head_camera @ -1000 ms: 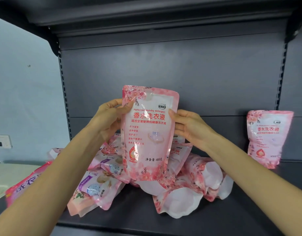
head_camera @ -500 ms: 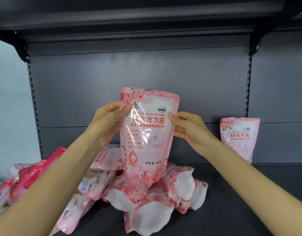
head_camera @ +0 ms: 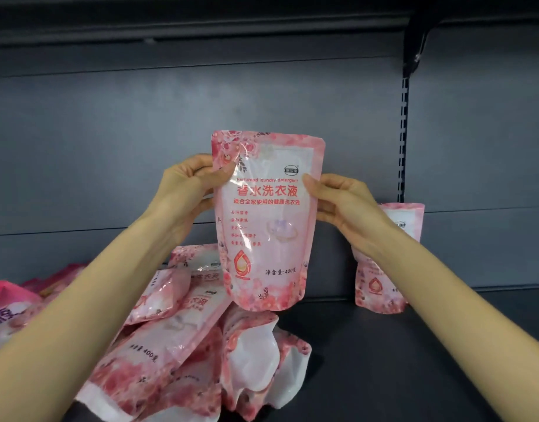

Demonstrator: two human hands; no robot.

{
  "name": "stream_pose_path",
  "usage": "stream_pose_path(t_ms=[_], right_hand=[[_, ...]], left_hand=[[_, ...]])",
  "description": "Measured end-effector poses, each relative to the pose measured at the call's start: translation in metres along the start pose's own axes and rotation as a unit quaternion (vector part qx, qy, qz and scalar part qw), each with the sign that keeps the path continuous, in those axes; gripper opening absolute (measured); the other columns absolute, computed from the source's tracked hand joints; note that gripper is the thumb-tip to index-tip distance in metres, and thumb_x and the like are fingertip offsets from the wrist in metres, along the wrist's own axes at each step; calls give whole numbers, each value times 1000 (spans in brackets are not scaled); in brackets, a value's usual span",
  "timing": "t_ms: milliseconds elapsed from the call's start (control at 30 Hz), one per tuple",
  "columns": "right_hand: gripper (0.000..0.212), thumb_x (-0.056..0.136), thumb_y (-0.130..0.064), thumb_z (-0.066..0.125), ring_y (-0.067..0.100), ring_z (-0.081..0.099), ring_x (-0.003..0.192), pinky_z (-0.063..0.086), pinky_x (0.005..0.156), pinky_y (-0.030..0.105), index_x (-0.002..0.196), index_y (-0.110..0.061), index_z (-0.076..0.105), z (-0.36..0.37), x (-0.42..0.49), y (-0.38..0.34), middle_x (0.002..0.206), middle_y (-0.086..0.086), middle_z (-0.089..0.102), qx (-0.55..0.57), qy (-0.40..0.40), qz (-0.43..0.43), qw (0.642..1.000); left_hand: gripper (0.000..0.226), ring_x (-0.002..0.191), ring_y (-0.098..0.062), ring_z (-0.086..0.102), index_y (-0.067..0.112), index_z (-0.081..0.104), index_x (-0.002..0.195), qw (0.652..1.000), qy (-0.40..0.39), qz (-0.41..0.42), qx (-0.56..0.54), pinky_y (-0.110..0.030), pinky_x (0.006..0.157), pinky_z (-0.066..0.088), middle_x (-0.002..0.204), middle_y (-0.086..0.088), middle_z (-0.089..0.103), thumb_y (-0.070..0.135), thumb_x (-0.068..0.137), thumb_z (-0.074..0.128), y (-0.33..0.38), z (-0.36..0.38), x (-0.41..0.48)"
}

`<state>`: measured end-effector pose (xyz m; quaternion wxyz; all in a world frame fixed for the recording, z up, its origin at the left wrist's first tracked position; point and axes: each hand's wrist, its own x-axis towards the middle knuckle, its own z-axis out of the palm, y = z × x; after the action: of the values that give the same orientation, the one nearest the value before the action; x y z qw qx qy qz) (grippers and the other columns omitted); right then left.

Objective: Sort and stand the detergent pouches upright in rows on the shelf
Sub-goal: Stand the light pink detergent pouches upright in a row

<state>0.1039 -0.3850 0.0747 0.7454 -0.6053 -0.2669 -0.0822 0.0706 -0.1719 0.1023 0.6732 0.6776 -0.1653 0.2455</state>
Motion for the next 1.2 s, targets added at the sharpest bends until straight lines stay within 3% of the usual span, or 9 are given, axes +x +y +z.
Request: stream_pose_path(t_ms=[200, 300, 400, 500, 667, 833, 1067, 1200], right_hand=[[10, 86, -18, 63, 16, 71, 82, 58, 73, 26, 84, -9, 68, -41, 7, 23, 89, 3, 74, -28, 14, 17, 999], [12, 86, -16, 64, 16, 71, 79, 58, 70, 25, 84, -4, 66, -56, 12, 40, 86, 3, 74, -49, 28, 30, 998], [19, 86, -13, 64, 17, 71, 78, 58, 68, 25, 90, 6, 64, -68, 18, 62, 86, 5, 73, -69, 44, 48, 996], [14, 86, -10, 64, 14, 70, 77, 58, 66, 23, 88, 4, 64, -77, 20, 84, 83, 3, 73, -88, 57, 65, 992], [6, 88, -11, 61, 6, 68, 77, 58, 68, 21, 85, -8, 66, -84, 22, 103, 87, -1, 71, -99, 71, 74, 990], [11, 88, -10, 61, 9, 68, 84, 58, 72, 23, 96, -2, 64, -83, 25, 105, 92, 1, 71, -118, 65, 72, 988], [5, 90, -8, 58, 5, 65, 81, 56, 66, 16, 92, -9, 62, -75, 21, 103, 90, -4, 68, -148, 71, 59, 985], [10, 93, -10, 54, 11, 62, 89, 55, 72, 23, 102, -10, 57, -71, 15, 102, 94, -5, 64, -218, 64, 57, 972]], left_hand=[[5, 67, -8, 68, 13, 64, 80, 999, -4, -42, 16, -19, 63, 56, 74, 6, 73, 17, 83, 65, -39, 34, 20], [10, 68, -6, 68, 10, 67, 87, 997, -1, -68, 43, -15, 59, 53, 81, 3, 72, 19, 83, 67, -61, 43, 26], [6, 61, -2, 67, 10, 67, 88, 993, -4, -96, 61, -12, 54, 51, 71, 9, 72, 15, 84, 66, -82, 49, 31], [4, 61, -1, 66, 14, 66, 81, 988, -12, -130, 80, -12, 55, 52, 66, 12, 70, 16, 85, 66, -104, 55, 31], [5, 81, -9, 66, 17, 66, 84, 984, -16, -159, 72, -23, 77, 53, 86, 6, 71, 22, 85, 65, -124, 56, 34], [6, 88, -12, 66, 19, 65, 83, 984, -34, -166, 59, -26, 85, 51, 94, 3, 71, 23, 87, 62, -128, 49, 34], [15, 87, -9, 67, 14, 65, 98, 986, -65, -151, 28, -18, 75, 55, 98, 0, 70, 21, 94, 51, -132, 38, 28], [22, 101, -17, 61, 8, 59, 110, 981, -71, -145, 104, -21, 82, 49, 109, -7, 65, 14, 99, 41, -133, 31, 24]])
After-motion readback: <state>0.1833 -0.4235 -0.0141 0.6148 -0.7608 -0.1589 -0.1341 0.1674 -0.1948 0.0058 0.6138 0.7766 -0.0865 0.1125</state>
